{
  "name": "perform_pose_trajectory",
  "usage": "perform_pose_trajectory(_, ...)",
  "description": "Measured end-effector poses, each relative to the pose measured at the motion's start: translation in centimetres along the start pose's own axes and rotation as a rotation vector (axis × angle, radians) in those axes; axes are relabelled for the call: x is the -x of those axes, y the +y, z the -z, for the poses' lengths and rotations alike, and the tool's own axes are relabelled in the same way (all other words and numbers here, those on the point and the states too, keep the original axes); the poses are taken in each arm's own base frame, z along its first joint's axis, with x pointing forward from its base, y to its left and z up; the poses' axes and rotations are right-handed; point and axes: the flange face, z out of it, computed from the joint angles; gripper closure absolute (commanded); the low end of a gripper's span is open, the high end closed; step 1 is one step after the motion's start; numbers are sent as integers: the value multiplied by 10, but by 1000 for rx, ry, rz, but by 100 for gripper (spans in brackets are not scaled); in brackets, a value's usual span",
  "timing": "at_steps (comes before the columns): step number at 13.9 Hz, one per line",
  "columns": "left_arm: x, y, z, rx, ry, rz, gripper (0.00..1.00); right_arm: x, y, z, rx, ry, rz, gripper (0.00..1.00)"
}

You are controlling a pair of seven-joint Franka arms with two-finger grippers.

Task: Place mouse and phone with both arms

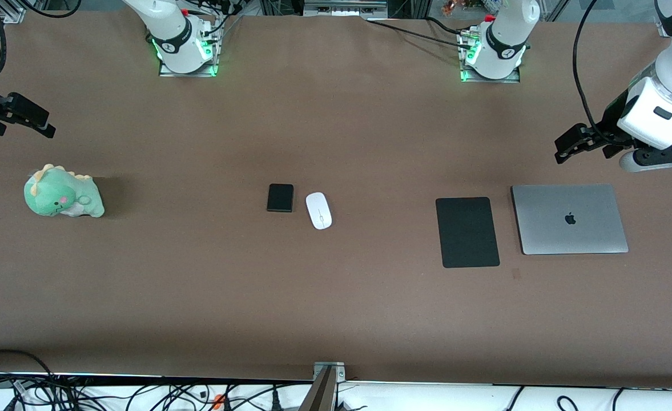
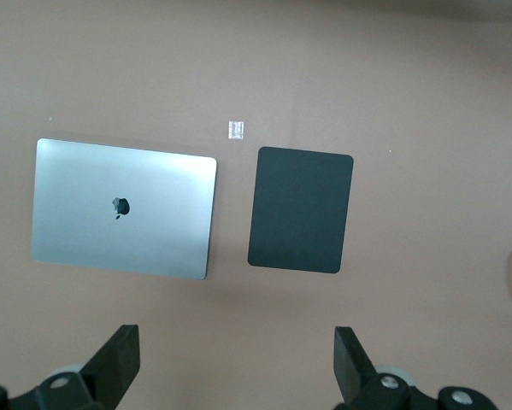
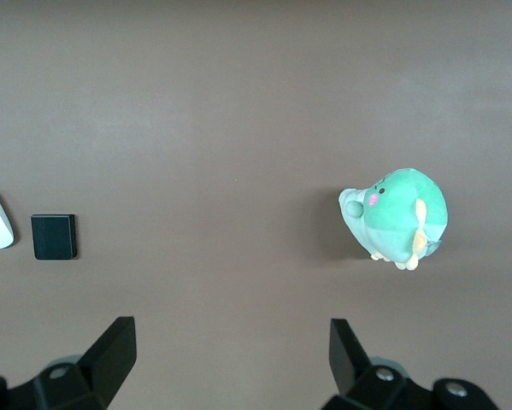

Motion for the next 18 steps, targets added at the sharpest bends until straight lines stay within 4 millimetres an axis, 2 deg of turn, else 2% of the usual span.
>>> perform_pose_trajectory(4,-1,36,-16,18,-30,-62,0,0,-3,-13,1,-53,5,0)
perform_pose_trajectory(6,-7,43,-33,17,-62,-73,0,-4,-7,-28,3,-89,12,0)
perform_pose_trajectory(10,-27,52,-105,15,-199,-82,0,-13,-23,-72,9,-189,37,0)
perform_pose_trajectory(12,-25,78,-125,40,-239,-97,0,-20,-28,-96,16,-232,23,0)
perform_pose_trajectory(15,-26,129,-148,79,-237,-61,0,-31,-44,-135,38,-287,-43,0)
perform_pose_trajectory(17,-19,179,-176,95,-212,-43,0,-37,-56,-158,53,-311,-72,0)
perform_pose_trajectory(18,-11,211,-195,104,-198,-17,0,-41,-60,-169,58,-317,-79,0)
